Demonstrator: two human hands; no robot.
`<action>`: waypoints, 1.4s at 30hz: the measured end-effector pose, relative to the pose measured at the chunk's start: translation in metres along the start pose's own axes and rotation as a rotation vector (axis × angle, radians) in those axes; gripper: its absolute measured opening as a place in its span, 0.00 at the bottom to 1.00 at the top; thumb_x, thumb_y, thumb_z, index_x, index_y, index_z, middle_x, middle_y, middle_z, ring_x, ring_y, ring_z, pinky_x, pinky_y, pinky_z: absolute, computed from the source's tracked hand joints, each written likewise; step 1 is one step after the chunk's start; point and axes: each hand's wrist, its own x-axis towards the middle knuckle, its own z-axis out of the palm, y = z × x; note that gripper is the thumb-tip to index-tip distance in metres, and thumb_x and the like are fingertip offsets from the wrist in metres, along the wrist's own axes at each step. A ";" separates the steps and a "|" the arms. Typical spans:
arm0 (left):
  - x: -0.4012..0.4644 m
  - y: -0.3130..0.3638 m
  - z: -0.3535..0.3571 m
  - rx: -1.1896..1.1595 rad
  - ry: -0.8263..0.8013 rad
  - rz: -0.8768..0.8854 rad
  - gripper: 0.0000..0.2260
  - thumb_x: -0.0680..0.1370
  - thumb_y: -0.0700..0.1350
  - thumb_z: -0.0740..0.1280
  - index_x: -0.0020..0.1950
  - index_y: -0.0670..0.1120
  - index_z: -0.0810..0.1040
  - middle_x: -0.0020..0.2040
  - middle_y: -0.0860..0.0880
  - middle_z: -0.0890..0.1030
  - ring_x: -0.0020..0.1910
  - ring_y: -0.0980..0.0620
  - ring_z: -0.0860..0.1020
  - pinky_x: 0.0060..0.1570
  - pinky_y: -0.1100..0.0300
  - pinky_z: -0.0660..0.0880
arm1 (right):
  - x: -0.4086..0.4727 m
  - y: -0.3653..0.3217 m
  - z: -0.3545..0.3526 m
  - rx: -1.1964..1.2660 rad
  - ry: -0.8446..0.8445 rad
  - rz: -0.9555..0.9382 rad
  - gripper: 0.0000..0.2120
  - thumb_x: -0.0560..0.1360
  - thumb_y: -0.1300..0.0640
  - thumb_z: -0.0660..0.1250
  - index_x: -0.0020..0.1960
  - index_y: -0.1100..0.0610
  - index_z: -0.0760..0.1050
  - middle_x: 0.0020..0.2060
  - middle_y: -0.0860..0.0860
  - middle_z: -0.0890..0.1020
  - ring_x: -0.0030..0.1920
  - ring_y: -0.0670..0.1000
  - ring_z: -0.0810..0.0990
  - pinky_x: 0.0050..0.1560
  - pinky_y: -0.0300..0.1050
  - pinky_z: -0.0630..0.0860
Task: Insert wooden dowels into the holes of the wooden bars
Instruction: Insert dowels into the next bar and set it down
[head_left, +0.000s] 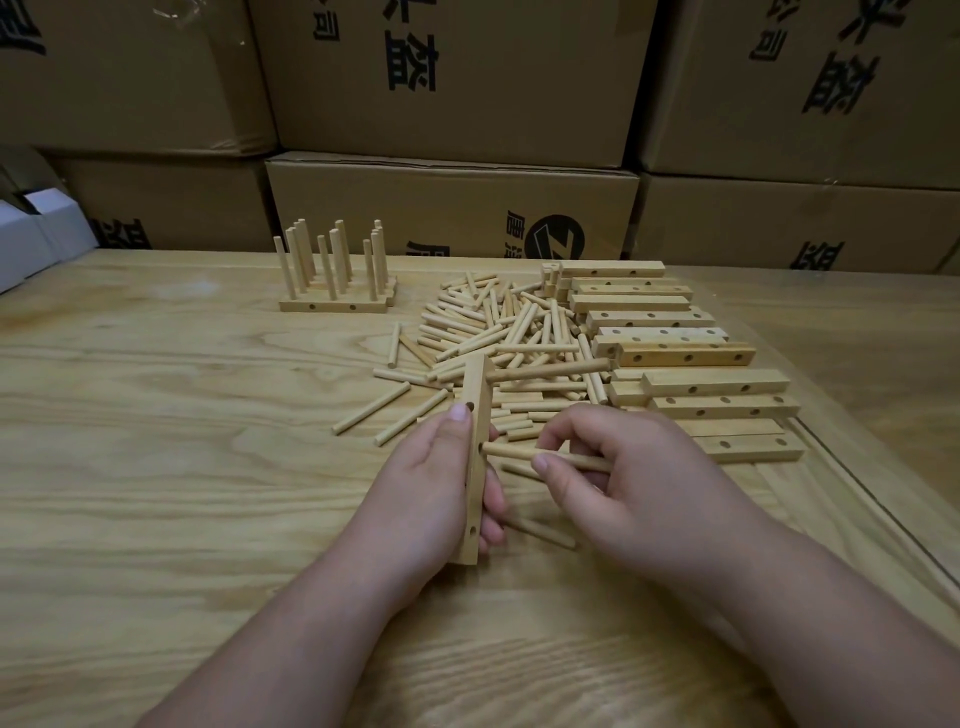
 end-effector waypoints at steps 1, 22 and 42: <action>0.000 0.000 0.000 0.007 -0.002 0.001 0.19 0.85 0.58 0.52 0.52 0.49 0.78 0.28 0.47 0.80 0.24 0.49 0.78 0.24 0.61 0.74 | 0.000 0.000 0.000 0.004 0.009 -0.006 0.11 0.73 0.38 0.62 0.47 0.44 0.75 0.29 0.44 0.77 0.32 0.46 0.76 0.31 0.51 0.75; 0.004 -0.004 0.007 0.175 -0.012 0.040 0.19 0.84 0.59 0.51 0.50 0.49 0.75 0.25 0.51 0.76 0.23 0.51 0.77 0.24 0.60 0.74 | 0.003 -0.025 0.005 -0.224 -0.049 0.046 0.15 0.79 0.44 0.60 0.35 0.45 0.68 0.27 0.42 0.71 0.34 0.45 0.73 0.34 0.45 0.68; 0.001 0.003 0.000 -0.014 -0.078 -0.005 0.15 0.74 0.59 0.56 0.37 0.52 0.74 0.26 0.39 0.76 0.23 0.43 0.75 0.23 0.57 0.73 | 0.002 -0.012 0.000 -0.041 -0.164 0.130 0.18 0.75 0.37 0.60 0.36 0.48 0.76 0.26 0.45 0.77 0.29 0.45 0.74 0.32 0.48 0.73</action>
